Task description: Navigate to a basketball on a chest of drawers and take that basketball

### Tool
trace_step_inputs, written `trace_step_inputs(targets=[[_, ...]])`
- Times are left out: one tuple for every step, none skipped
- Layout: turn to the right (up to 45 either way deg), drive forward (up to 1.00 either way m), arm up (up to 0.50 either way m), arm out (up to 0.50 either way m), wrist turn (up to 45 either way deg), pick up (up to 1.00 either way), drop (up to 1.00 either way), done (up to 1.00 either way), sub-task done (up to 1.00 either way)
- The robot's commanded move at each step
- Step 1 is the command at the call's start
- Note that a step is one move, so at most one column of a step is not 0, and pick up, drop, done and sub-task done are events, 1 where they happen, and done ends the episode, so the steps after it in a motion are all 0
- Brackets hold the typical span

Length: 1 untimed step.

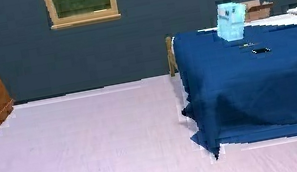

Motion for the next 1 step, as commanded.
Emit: trace_step_inputs(targets=[[45.0, 0.00, 0.00, 0.00, 0.0, 0.00, 0.00, 0.00, 0.00]])
